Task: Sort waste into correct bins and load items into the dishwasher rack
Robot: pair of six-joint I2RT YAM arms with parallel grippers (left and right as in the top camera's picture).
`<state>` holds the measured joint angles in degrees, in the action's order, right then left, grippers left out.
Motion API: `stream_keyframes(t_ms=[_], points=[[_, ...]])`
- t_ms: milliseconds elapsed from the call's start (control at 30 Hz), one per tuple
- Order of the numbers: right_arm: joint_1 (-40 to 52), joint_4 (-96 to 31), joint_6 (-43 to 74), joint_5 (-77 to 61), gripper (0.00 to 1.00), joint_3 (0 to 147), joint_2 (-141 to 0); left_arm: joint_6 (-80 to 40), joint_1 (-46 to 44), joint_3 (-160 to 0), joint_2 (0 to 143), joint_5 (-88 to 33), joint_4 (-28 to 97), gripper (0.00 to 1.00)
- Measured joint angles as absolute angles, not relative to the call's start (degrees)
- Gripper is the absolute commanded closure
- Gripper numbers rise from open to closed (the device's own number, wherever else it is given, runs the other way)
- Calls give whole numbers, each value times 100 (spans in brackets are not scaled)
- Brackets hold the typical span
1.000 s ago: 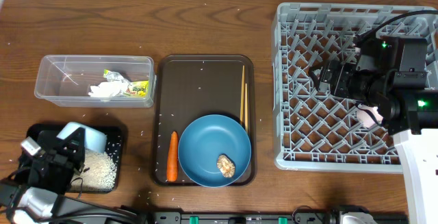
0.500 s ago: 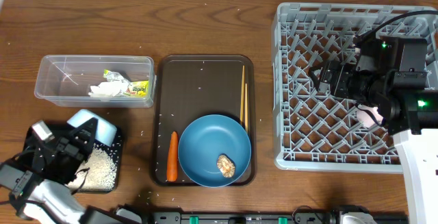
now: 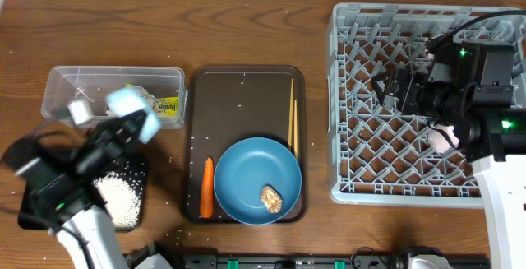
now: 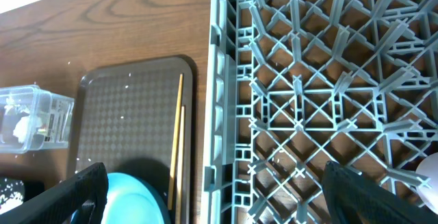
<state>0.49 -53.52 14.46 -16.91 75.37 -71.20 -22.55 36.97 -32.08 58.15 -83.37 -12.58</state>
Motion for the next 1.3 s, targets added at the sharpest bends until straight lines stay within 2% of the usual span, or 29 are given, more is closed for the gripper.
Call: stream_keyframes(t_ms=[133,200,367,567,833,1100,1300], points=[[49,-5378,1446,-1632,8,7537,-7120,-3330,2012,-3264,5983,-7915,-3214,94],[43,-5374,1448,-1533,8,7537,-7120,-3662,1216,-3277,6163,-7658,-3717,94],[-150,-5352,1503,-1315,8,7537,-7120,-4132,-600,-3332,6980,-6665,-4287,94],[-963,-5391,1732,-1160,7,7537,-7120,-4355,-2112,-4346,8291,-5798,-4425,94],[-1841,-5634,1890,-1066,7,7535,-7120,-4788,-3234,-6075,9872,-5468,-4838,94],[-2176,-5699,1911,-1061,6,7535,-7120,-6289,-3883,-6180,11246,-5048,-7063,94],[-2196,-5717,1911,-1059,6,7535,-7120,-7078,-4281,-6180,11909,-4792,-7293,94]])
